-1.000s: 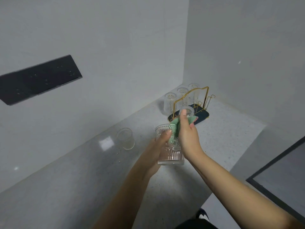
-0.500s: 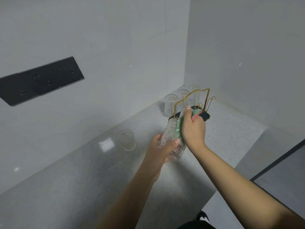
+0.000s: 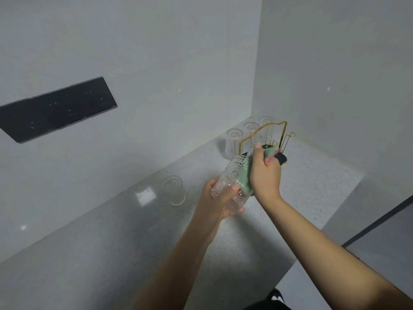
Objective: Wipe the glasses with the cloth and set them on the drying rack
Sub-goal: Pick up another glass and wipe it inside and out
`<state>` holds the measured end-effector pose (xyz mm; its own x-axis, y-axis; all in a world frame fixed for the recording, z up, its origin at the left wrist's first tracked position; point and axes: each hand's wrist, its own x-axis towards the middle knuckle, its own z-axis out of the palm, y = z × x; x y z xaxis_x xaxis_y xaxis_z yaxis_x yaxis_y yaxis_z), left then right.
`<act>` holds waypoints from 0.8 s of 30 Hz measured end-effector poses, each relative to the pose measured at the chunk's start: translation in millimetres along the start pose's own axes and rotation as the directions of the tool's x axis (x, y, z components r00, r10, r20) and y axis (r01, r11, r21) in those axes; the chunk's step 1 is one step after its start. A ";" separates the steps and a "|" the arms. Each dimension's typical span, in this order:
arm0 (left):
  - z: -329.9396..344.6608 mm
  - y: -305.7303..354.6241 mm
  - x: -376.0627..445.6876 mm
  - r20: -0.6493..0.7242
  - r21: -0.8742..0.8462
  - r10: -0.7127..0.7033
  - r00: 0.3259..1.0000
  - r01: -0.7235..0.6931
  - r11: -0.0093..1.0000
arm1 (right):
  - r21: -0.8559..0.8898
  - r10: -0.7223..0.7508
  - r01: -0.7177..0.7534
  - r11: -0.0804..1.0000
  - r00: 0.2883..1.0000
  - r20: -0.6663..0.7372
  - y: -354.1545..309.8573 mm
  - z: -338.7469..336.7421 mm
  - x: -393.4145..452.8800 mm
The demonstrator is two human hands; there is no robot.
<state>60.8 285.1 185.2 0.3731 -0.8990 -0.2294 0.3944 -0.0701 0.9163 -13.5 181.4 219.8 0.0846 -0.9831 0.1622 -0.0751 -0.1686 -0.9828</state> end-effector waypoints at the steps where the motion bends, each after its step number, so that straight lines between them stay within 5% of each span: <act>1: -1.4 2.7 -0.3 0.053 -0.091 -0.047 0.997 0.052 0.994 | 0.072 -0.004 0.004 0.997 1.000 0.011 1.2 -0.6 -0.6; 3: -1.2 11.3 -3.3 0.182 -0.344 -0.186 0.965 0.240 0.908 | 0.211 -0.013 0.004 0.977 0.999 0.040 1.5 -2.2 -0.6; 5: -2.7 7.3 -2.2 0.212 -0.377 -0.222 0.952 0.290 0.880 | 0.235 -0.013 0.003 0.972 0.999 0.040 1.0 -1.0 1.2; 11: 3.2 -6.7 0.6 -0.045 0.081 0.057 0.997 -0.053 0.995 | 0.072 0.008 -0.005 0.997 0.999 -0.043 -1.9 0.8 4.0; 13: 0.4 -5.6 2.3 -0.019 -0.061 -0.024 1.000 0.023 0.998 | 0.115 0.001 0.001 0.993 1.000 -0.019 1.5 0.7 1.7; 15: 3.6 4.5 -3.1 0.137 -0.378 -0.193 0.972 0.231 0.896 | 0.218 -0.012 0.008 0.976 1.000 0.017 4.0 -1.1 0.3; 17: 3.6 3.2 -4.3 0.230 -0.499 -0.231 0.945 0.319 0.806 | 0.250 -0.030 0.020 0.968 0.999 0.037 3.9 -2.2 0.4; 21: 7.9 -6.0 -2.3 0.044 -0.156 -0.062 0.997 0.068 0.985 | 0.154 -0.021 0.024 0.988 1.000 -0.022 4.5 -1.9 4.6; 24: 3.9 -10.5 1.2 -0.107 0.157 0.117 0.987 -0.099 0.983 | 0.092 0.003 -0.001 0.996 1.000 -0.018 3.0 0.2 6.5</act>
<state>53.8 283.1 176.6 0.5045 -0.8494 -0.1548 0.2190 -0.0475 0.9746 -12.9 174.6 217.8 0.0669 -0.9847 0.1610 0.0161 -0.1603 -0.9869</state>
